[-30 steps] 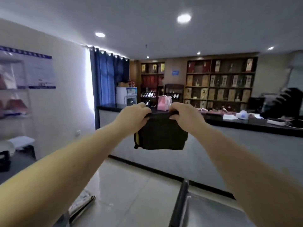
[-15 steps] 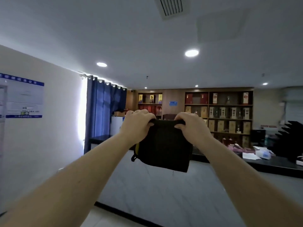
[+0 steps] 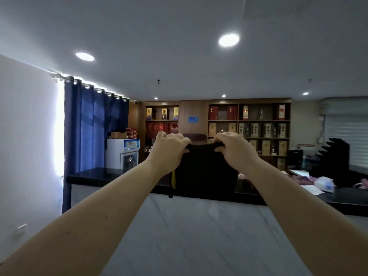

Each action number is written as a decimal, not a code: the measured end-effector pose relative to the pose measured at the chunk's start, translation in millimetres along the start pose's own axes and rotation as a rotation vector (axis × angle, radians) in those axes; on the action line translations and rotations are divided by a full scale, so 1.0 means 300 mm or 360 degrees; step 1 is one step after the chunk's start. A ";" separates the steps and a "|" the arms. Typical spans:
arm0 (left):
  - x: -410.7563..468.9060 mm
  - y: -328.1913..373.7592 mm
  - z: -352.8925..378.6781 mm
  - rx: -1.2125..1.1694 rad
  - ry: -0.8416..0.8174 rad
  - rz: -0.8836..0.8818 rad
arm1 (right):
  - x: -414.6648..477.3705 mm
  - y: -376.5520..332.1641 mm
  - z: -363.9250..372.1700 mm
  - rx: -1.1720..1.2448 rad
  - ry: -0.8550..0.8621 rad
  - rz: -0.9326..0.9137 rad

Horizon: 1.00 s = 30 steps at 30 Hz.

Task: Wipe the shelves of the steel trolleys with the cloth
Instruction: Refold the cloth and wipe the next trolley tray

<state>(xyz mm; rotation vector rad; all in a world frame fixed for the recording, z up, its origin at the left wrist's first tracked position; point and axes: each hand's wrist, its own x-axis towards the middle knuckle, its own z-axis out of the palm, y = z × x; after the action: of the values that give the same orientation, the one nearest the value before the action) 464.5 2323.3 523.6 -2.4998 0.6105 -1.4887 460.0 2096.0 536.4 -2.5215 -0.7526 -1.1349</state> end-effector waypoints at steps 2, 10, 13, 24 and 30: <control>0.061 -0.031 0.170 -0.0087 0.0026 0.0068 | 0.055 0.089 0.097 -0.0090 0.0001 0.0050; 0.496 0.042 0.783 -0.0479 0.0106 0.0274 | 0.264 0.575 0.284 -0.0385 -0.0039 0.0370; 0.675 0.140 0.964 -0.0561 0.0166 0.0331 | 0.305 0.786 0.295 -0.0554 -0.0038 0.0429; 1.196 0.767 1.502 -0.0851 0.0251 0.0710 | 0.201 1.580 0.226 -0.1081 -0.0058 0.0684; 1.437 1.227 1.758 -0.1139 0.0371 0.0853 | 0.033 1.971 0.142 -0.1375 -0.0195 0.0908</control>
<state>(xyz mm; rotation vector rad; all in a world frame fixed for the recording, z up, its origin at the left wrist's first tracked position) 1008.7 1773.8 484.8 -2.2633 1.9638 -1.5146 823.4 1629.4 495.0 -3.1533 0.5760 -1.2489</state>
